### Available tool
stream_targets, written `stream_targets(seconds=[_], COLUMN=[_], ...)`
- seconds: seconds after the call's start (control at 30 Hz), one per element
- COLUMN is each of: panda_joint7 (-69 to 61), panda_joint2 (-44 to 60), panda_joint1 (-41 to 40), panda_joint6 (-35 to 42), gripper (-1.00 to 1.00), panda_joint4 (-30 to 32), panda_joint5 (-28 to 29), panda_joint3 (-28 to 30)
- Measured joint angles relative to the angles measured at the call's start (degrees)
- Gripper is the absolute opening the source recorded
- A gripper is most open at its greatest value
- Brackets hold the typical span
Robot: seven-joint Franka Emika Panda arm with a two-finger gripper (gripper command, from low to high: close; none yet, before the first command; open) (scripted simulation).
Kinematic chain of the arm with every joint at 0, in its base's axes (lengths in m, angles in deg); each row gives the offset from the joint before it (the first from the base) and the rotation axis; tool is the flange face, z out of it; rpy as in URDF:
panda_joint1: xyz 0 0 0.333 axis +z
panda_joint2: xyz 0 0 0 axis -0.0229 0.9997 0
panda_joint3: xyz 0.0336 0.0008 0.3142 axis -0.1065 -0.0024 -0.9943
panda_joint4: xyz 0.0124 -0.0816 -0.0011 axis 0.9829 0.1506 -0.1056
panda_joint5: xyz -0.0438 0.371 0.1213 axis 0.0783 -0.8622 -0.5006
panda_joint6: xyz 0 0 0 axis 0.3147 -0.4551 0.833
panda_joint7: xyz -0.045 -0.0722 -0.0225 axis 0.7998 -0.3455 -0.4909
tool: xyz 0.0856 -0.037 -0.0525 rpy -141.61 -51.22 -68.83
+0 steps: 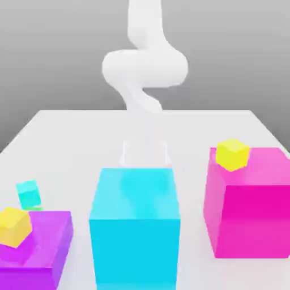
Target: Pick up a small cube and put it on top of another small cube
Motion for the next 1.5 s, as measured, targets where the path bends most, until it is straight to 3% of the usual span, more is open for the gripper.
stream_targets(seconds=[0.5, 0.87, 1.13, 1.37, 1.4, 1.5], panda_joint7=[40.7, 68.4, 82.8, 81.7, 81.6, 81.6], panda_joint2=[20.1, 34.5, 44.5, 57.6, 59.2, 59.2], panda_joint1=[-25.3, -38.8, -47.0, -49.5, -49.8, -49.8], panda_joint6=[-11.5, -19.8, -26.2, -36.7, -38.0, -38.1], gripper=[0.0, 0.0, 0.0, 0.0, -1.0, -1.0], panda_joint4=[10.1, 17.4, 22.8, 21.8, 21.6, 21.6], panda_joint5=[5.7, 7.5, 0.7, -6.1, -6.2, -6.2], panda_joint3=[-1.8, 2.4, 6.6, 3.7, 3.4, 3.4])
